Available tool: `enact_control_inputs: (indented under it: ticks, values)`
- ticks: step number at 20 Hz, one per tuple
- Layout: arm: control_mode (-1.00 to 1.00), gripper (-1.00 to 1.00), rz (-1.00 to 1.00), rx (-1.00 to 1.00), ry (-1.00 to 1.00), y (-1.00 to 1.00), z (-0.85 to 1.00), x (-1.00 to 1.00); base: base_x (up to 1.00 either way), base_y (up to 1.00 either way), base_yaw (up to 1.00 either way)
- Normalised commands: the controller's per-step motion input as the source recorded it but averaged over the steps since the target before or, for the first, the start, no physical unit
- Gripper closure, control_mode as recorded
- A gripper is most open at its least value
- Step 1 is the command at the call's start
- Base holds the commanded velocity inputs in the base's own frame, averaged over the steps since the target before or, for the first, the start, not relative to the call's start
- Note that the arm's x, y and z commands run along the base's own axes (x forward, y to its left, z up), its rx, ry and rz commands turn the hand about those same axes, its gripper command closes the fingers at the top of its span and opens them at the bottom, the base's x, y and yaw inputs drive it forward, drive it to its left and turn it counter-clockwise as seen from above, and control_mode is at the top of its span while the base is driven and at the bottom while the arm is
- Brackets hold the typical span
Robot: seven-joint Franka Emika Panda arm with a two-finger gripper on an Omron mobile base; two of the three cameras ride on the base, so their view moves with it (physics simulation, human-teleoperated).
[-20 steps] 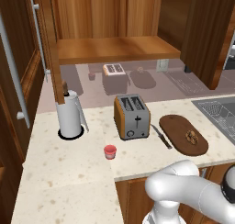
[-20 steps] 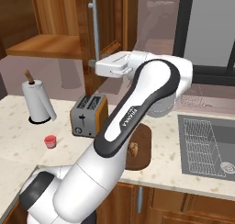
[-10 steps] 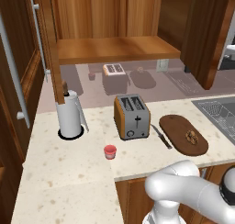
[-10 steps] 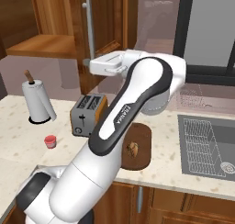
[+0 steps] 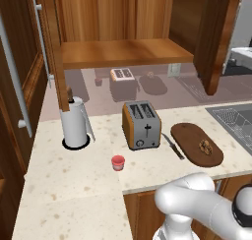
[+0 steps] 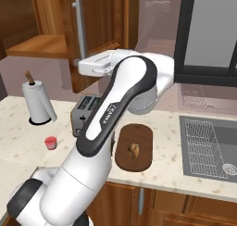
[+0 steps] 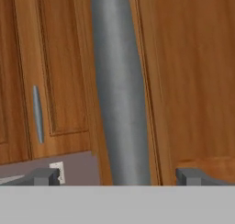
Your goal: Pick the bread, place it on the cutting board, pick the jam, place it on the counter, and close the cabinet.
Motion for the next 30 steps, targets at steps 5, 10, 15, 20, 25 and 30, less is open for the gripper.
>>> enact_control_inputs:
  ticks: [5,10,15,20,25,30]
  values:
    - [-1.0,-1.0,-0.08,0.0,0.0,0.39,0.0,-0.07,0.0,0.0,0.0]
    - [-1.0,-1.0,-0.05,0.0,0.01,0.42,0.0,-0.16,0.0,0.0,0.0]
    - [-1.0,-1.0,-0.11,0.0,-0.03,0.3,0.0,-0.02,0.0,0.0,0.0]
    - [-1.0,-1.0,-0.15,0.0,-0.09,0.08,0.0,0.0,0.0,0.0,0.0]
    - [-1.0,-1.0,-0.13,0.0,-0.05,0.11,0.0,0.1,0.0,0.0,0.0]
    - [-1.0,-1.0,-0.09,0.0,-0.01,0.11,0.0,0.25,0.0,0.0,0.0]
